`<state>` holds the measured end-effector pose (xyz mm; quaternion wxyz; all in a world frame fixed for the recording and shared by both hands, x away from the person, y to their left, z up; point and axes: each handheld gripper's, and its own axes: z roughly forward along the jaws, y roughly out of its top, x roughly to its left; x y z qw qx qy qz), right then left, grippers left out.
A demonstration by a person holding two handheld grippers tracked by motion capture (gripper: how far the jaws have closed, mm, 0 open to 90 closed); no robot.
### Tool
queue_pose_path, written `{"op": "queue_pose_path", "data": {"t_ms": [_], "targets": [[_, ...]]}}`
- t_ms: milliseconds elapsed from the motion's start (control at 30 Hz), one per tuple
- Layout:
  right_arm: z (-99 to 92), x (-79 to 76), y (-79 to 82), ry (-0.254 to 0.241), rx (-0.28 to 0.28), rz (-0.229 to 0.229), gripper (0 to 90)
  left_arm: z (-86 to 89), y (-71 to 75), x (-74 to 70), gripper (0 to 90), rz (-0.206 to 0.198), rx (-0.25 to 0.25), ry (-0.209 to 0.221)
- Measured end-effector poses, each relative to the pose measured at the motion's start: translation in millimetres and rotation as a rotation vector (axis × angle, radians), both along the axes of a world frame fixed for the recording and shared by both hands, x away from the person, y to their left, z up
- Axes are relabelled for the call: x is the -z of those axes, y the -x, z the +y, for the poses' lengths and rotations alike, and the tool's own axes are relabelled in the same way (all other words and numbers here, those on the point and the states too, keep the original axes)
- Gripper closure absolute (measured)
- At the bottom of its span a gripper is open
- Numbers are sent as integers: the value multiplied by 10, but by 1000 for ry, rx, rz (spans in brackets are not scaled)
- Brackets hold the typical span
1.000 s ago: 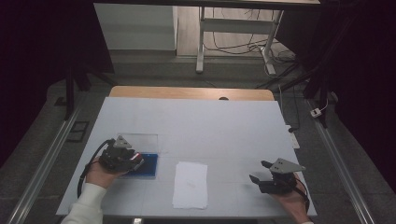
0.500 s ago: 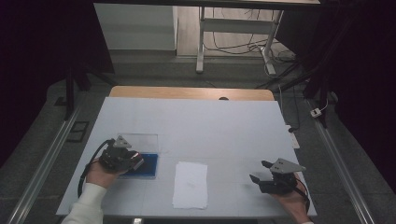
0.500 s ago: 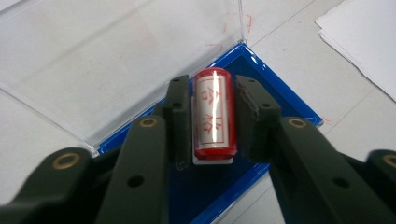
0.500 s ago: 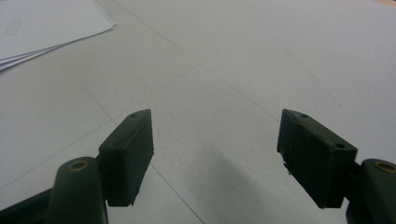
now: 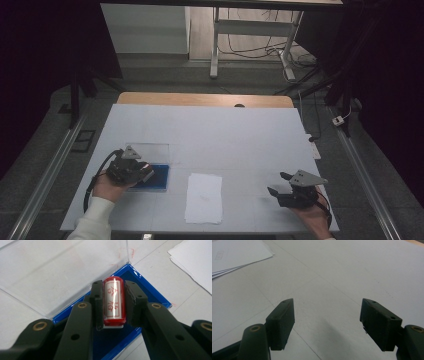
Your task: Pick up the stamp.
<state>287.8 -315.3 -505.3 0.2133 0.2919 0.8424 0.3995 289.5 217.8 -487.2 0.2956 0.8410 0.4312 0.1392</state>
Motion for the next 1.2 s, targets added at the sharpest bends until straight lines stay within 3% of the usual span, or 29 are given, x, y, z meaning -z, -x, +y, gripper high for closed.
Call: {"op": "queue_pose_path", "data": {"t_ms": [367,767,1200], "targets": [[-15,-7,8,-1,1,-10,279,55,66,-97,700,-24,-5,33],[-13,-5,12,-5,-3,-14,281,130,216,-420,700,-92,13,68],[-19,-8,15,-2,3,-13,284,143,286,-539,700,-84,61,66]]}}
